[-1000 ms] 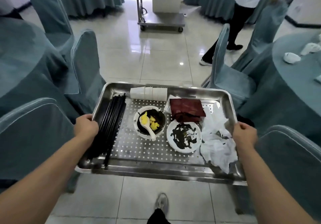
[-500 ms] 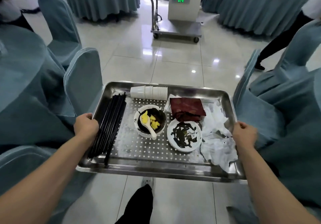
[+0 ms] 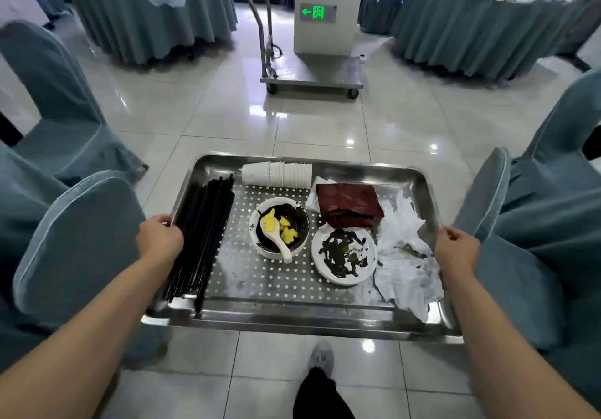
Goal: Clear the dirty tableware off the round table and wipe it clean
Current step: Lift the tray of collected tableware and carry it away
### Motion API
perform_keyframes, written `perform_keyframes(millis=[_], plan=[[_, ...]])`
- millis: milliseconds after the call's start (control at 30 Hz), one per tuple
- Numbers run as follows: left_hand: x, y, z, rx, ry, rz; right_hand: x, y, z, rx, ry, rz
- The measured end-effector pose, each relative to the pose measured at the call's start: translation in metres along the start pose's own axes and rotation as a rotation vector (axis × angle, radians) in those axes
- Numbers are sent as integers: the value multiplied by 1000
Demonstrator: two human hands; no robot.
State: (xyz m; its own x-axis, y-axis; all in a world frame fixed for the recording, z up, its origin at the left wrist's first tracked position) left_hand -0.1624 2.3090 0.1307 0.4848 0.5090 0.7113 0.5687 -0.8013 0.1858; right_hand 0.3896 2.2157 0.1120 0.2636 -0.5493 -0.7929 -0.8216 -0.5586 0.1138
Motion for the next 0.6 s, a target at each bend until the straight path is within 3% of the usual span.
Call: perform_keyframes(millis=[600], plan=[[293,-236,246,45,-7,-103,-191,-384,189,-26,2,-12]])
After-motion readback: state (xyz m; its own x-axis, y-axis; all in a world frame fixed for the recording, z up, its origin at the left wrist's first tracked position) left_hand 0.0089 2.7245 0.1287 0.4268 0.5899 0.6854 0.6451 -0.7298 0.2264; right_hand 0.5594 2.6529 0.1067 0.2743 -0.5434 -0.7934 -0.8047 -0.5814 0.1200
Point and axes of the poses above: each hand's wrist, its own y-axis away from the middle knuckle, its own z-axis out of the palm, x = y × z, the point moved 4 cm from there along -y, towards the middle knuckle, and after that the axes turned 1 degree about y, right-handed, at the moved point
